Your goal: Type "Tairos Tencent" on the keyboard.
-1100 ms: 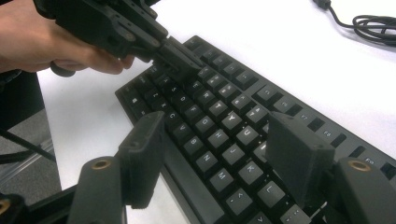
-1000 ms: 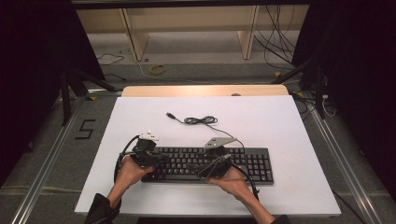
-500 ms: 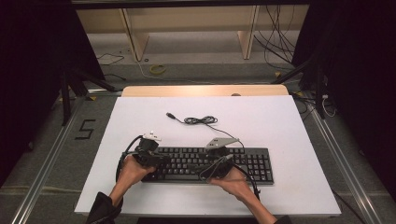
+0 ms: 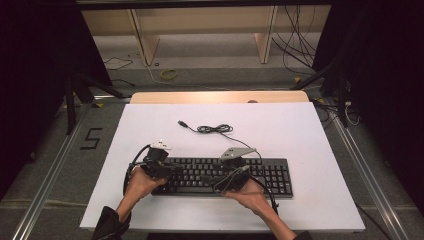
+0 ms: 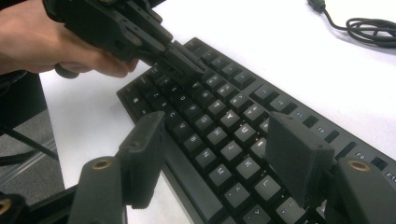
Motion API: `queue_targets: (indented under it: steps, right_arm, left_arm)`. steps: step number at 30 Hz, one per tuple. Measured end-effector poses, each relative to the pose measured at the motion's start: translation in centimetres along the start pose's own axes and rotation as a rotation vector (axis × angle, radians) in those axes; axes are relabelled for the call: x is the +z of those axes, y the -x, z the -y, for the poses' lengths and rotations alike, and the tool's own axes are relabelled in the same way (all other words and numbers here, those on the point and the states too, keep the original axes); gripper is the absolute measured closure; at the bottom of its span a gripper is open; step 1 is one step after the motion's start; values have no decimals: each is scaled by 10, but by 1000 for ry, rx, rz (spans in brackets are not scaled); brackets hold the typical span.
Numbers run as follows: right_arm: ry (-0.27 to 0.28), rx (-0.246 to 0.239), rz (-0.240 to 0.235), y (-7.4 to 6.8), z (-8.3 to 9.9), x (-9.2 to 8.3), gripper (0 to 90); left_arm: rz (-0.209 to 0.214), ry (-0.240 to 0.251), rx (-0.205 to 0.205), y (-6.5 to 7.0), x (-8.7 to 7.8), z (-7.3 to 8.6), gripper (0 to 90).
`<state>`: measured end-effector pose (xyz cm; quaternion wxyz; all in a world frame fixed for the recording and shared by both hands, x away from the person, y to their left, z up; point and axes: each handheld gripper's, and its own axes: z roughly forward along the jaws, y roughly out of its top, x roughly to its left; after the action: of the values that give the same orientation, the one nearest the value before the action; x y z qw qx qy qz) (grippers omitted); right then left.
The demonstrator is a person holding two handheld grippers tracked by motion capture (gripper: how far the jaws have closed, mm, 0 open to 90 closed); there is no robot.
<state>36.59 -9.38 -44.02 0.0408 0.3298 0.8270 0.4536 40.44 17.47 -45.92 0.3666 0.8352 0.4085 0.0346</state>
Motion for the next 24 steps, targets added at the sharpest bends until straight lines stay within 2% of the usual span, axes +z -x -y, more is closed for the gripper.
queue_targets:
  steps: [10, 18, 24]
  right_arm:
    - [0, 1, -1, -1, -1, 1, 408]
    - [-3, 1, 1, 0, -2, 3, 433]
    - [-9, 5, -2, 0, -3, 5, 467]
  left_arm:
    - [37, 24, -19, 0, -9, 2, 645]
    - [45, 53, -29, 0, -14, 5, 477]
    - [57, 74, -41, 0, -19, 8, 408]
